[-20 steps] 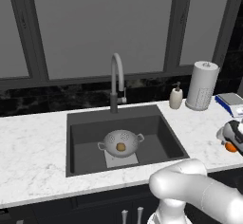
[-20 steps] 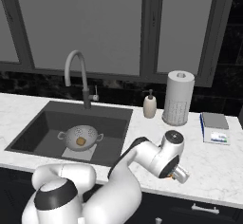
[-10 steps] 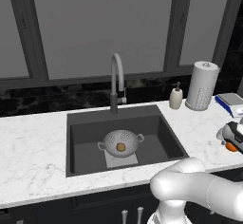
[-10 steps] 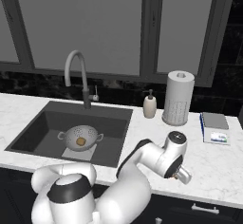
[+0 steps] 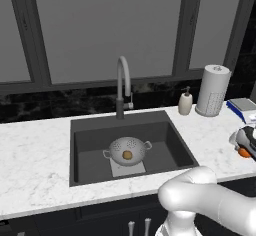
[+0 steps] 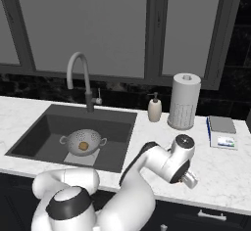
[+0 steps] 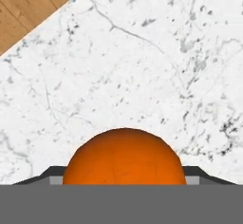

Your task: Put the colander in the sink, put the orange, kiwi in the colander, and turn on the sink faucet and pour water over the colander.

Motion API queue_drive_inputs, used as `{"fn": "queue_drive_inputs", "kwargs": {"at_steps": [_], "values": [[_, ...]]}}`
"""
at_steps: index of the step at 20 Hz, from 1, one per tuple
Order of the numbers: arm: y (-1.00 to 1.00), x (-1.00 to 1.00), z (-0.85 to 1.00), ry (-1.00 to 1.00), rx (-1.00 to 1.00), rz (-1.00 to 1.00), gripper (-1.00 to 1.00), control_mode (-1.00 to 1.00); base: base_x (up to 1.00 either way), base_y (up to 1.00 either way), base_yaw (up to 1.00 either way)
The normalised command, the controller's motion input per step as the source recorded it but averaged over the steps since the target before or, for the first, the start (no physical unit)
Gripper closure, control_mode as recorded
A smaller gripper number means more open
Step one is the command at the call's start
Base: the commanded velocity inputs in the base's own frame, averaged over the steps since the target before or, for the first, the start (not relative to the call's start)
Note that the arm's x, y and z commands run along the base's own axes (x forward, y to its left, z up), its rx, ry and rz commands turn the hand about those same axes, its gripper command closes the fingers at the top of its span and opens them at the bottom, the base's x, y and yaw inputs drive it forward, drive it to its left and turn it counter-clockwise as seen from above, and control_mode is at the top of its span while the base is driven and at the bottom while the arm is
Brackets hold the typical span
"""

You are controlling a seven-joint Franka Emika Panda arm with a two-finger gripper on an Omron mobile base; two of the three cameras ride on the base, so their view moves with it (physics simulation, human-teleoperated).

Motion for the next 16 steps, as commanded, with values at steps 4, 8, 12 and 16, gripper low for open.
{"fn": "queue_drive_inputs", "kwargs": {"at_steps": [4, 8, 12, 16], "values": [[0.69, -0.12, 0.93, -0.44, -0.02, 0.08, 1.00, -1.00, 0.00, 0.00, 0.00], [0.98, 0.03, 1.00, -0.08, -0.23, 0.10, 1.00, -1.00, 0.00, 0.00, 0.00], [1.00, 0.26, 1.00, 0.11, -0.24, 0.10, 1.00, -1.00, 0.00, 0.00, 0.00], [1.00, 0.38, 0.85, 0.20, -0.12, 0.23, 1.00, -1.00, 0.00, 0.00, 0.00]]}}
